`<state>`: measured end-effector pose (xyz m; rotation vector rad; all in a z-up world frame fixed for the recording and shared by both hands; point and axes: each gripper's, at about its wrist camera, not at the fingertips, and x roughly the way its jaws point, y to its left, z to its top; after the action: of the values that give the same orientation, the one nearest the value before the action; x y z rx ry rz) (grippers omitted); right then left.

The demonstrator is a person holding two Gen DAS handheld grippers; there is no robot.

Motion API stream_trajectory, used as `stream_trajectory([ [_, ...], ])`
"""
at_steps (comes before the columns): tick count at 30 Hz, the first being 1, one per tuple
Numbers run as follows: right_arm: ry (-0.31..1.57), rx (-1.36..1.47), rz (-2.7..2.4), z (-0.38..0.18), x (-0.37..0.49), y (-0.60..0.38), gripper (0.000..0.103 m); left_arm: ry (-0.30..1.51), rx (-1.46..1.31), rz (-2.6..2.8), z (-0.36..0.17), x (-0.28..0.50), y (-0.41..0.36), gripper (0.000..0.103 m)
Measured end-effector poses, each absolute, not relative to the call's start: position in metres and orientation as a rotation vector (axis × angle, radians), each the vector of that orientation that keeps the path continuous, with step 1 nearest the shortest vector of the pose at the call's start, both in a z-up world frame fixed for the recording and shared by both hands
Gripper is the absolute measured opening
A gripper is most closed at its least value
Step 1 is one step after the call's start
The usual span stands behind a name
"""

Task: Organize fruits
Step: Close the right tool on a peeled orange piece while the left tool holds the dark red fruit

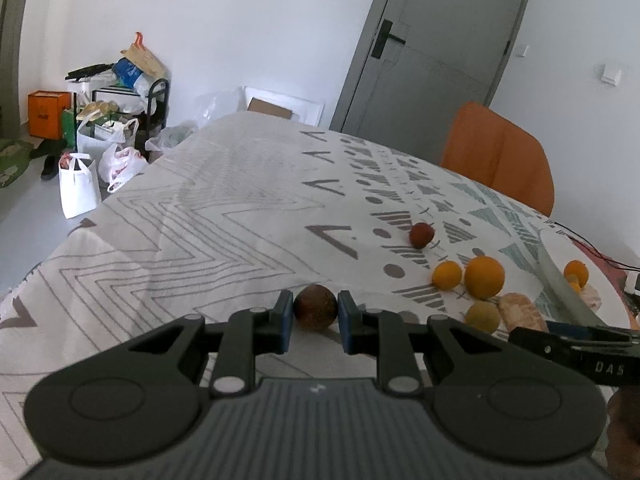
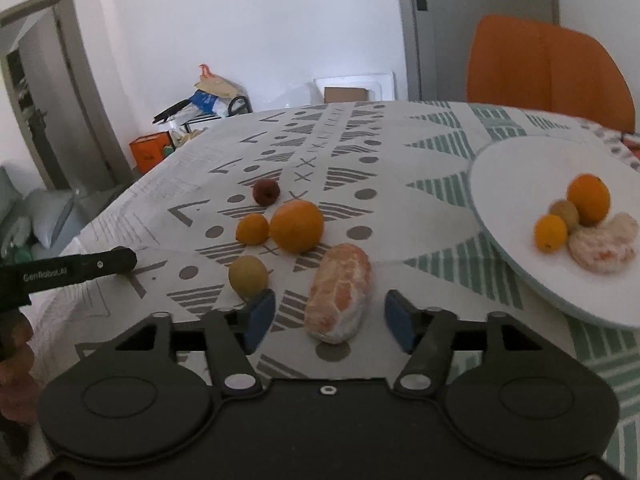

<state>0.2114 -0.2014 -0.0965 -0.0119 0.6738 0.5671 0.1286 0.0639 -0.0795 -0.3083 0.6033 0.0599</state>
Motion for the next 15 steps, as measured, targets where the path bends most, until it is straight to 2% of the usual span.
stream_trajectory([
  [2, 0.654, -0.042, 0.568, -0.099, 0.211, -0.195, 0.072, 0.599, -0.302, 0.060, -0.080, 0.130, 0.063, 0.022],
  [9, 0.618, -0.075, 0.560, -0.101, 0.214, -0.187, 0.072, 0.594, -0.266, 0.062, -0.082, 0.134, 0.057, 0.022],
  [15, 0.604, -0.087, 0.540, -0.101, 0.215, -0.187, 0.060, 0.597, -0.250, 0.069, -0.081, 0.135, 0.053, 0.022],
])
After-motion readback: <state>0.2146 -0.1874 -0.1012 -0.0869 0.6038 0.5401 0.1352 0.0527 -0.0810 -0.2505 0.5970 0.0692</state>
